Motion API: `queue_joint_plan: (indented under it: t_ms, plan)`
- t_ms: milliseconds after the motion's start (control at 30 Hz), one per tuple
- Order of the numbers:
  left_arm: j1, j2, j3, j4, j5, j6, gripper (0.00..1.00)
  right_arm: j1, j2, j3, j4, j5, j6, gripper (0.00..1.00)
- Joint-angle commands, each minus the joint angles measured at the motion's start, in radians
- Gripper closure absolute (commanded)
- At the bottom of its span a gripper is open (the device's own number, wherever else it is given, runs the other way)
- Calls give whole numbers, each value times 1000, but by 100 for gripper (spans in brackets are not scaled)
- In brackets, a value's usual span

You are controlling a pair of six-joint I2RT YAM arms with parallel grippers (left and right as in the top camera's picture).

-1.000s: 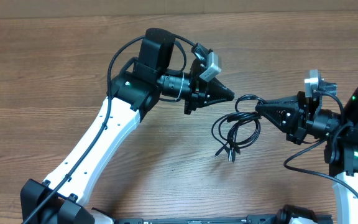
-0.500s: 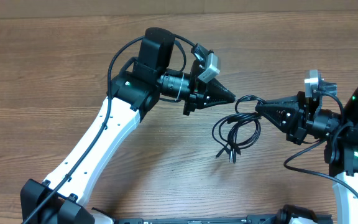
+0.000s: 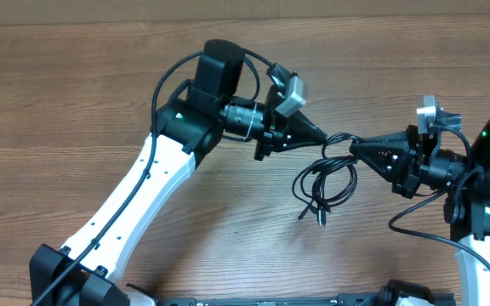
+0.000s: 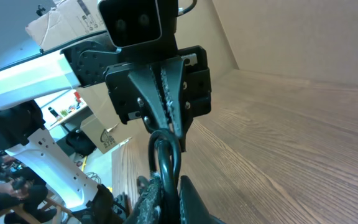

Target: Untangle cables

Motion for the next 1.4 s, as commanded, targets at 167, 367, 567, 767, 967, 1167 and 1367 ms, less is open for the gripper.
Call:
queue_joint_plan:
  t_ms: [167,367,567,767,967,1167,1367]
  plan:
    - [-37,-6,6,5,12,-6,96,-3,0,15,2,-11,-4,96]
    - [-66,-6,6,8,12,-6,96,-3,0,15,1,19,-3,96]
    - [-91,-6,6,16,10,-6,96,-3,3,15,-4,35,-3,96]
    - [-103,-6,6,32,9,-6,96,-2,16,15,-18,64,0,96]
    - [-107,-6,6,43,-11,-12,96,-2,34,15,-27,64,0,96]
    - [-53,-6,6,21,-237,-280,96,-18,34,15,-28,68,5,96]
    - [42,-6,6,-116,-494,-560,96,-44,34,15,-24,68,32,96]
